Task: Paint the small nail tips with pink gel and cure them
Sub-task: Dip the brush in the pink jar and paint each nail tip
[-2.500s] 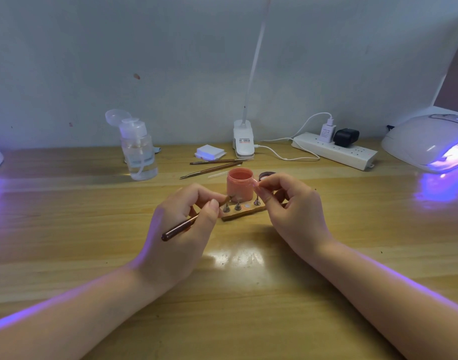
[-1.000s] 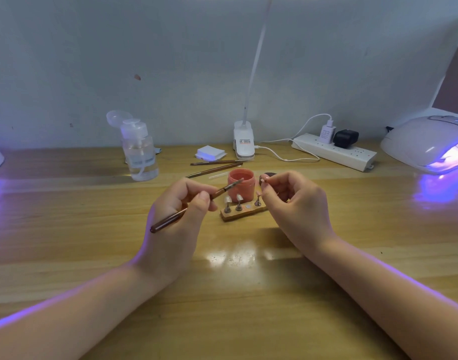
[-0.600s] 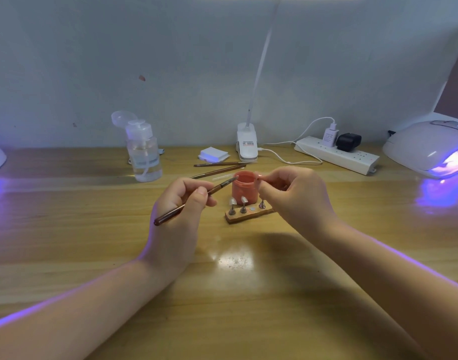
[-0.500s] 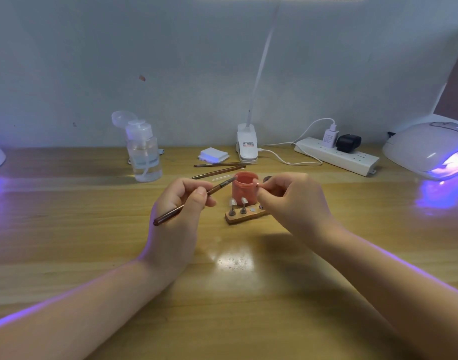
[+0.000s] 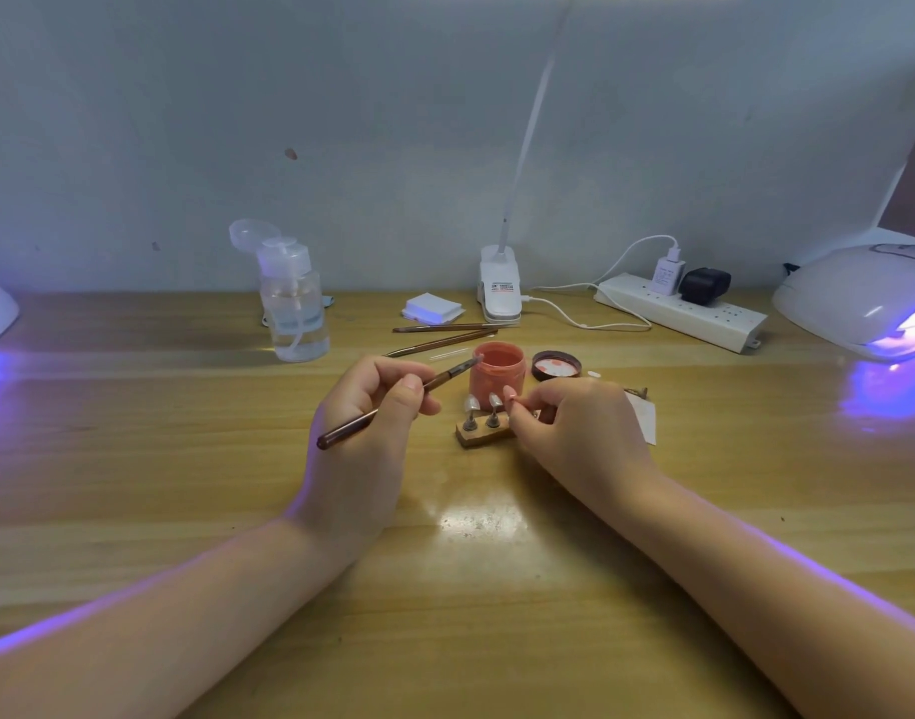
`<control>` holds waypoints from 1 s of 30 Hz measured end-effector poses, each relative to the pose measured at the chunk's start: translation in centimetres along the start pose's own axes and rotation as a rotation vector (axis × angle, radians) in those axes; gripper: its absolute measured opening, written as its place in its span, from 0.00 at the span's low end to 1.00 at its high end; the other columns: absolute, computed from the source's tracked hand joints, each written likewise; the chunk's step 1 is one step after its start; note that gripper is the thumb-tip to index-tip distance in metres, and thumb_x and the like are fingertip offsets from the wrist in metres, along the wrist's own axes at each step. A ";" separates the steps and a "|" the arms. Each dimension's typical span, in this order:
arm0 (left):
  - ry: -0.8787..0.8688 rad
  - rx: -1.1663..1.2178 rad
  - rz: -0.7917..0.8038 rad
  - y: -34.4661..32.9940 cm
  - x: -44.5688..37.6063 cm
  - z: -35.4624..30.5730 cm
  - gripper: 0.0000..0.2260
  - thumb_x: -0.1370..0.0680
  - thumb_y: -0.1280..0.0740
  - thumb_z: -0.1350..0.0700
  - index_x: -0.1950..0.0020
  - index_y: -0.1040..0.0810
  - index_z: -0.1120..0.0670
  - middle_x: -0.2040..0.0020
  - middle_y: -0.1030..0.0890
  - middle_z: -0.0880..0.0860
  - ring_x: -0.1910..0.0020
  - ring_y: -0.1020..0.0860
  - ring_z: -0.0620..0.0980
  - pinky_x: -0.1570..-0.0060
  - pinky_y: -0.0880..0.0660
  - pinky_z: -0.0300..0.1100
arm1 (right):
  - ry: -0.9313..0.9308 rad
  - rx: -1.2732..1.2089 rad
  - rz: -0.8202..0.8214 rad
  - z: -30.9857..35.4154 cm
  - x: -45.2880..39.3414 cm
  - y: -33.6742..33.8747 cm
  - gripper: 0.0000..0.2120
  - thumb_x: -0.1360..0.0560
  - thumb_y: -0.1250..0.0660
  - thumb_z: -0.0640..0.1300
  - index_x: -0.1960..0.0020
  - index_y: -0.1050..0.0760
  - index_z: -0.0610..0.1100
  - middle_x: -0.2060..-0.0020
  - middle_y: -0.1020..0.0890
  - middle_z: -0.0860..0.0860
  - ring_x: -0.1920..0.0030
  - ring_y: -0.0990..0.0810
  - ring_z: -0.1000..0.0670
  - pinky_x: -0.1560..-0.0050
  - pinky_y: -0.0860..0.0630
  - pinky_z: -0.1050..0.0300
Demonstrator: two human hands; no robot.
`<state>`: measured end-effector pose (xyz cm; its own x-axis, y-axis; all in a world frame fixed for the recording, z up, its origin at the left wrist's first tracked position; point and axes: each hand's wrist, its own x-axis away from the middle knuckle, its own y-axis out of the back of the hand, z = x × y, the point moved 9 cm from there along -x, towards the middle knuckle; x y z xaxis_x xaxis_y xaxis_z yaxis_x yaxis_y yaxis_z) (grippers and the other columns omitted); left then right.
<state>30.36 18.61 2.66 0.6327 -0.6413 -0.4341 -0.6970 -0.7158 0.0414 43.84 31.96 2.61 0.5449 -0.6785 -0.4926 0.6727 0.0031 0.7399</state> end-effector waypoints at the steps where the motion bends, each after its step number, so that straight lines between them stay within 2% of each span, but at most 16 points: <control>1: 0.001 0.002 0.001 0.0 0.0 0.0 0.08 0.20 0.39 0.63 0.51 0.20 0.56 0.59 0.17 0.55 0.59 0.21 0.43 0.60 0.29 0.28 | -0.004 0.021 0.021 0.0 0.0 -0.3 0.11 0.24 0.34 0.50 0.56 0.16 0.45 0.66 0.17 0.48 0.63 0.21 0.48 0.61 0.27 0.53; 6: -0.001 0.008 0.003 0.0 0.1 -0.1 0.09 0.20 0.39 0.64 0.51 0.20 0.57 0.60 0.18 0.55 0.59 0.22 0.41 0.60 0.30 0.28 | -0.030 0.108 0.089 -0.5 0.0 -0.9 0.13 0.22 0.36 0.54 0.50 0.16 0.49 0.60 0.16 0.48 0.58 0.21 0.48 0.59 0.27 0.54; 9: -0.009 0.006 0.005 0.0 0.1 -0.2 0.09 0.20 0.39 0.64 0.51 0.20 0.57 0.60 0.18 0.55 0.60 0.22 0.41 0.60 0.30 0.27 | -0.001 0.132 0.056 -0.2 0.3 -0.6 0.13 0.24 0.34 0.54 0.55 0.17 0.46 0.64 0.17 0.48 0.60 0.21 0.47 0.60 0.25 0.53; 12: -0.005 0.008 -0.003 0.1 0.1 -0.1 0.09 0.20 0.39 0.64 0.51 0.20 0.57 0.60 0.18 0.55 0.60 0.22 0.41 0.60 0.30 0.27 | 0.036 0.116 0.026 0.6 0.6 -0.5 0.12 0.25 0.33 0.52 0.58 0.17 0.45 0.67 0.18 0.49 0.64 0.22 0.49 0.65 0.27 0.57; 19: -0.002 0.012 -0.010 0.0 0.0 0.0 0.09 0.20 0.39 0.64 0.52 0.20 0.56 0.60 0.17 0.55 0.60 0.22 0.41 0.61 0.30 0.27 | 0.052 0.125 0.067 1.1 0.6 -1.5 0.13 0.23 0.36 0.56 0.48 0.16 0.51 0.56 0.15 0.52 0.56 0.19 0.50 0.60 0.26 0.56; 30: 0.000 0.010 -0.011 0.1 0.0 0.0 0.09 0.20 0.39 0.63 0.52 0.20 0.55 0.60 0.17 0.54 0.59 0.21 0.43 0.60 0.30 0.27 | 0.043 0.143 0.098 0.9 0.3 -1.8 0.13 0.22 0.37 0.56 0.45 0.18 0.53 0.56 0.16 0.52 0.56 0.20 0.50 0.59 0.25 0.55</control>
<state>30.33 18.51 2.68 0.6405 -0.6332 -0.4345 -0.6933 -0.7201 0.0275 42.34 31.05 1.58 0.6274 -0.6481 -0.4317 0.5390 -0.0386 0.8414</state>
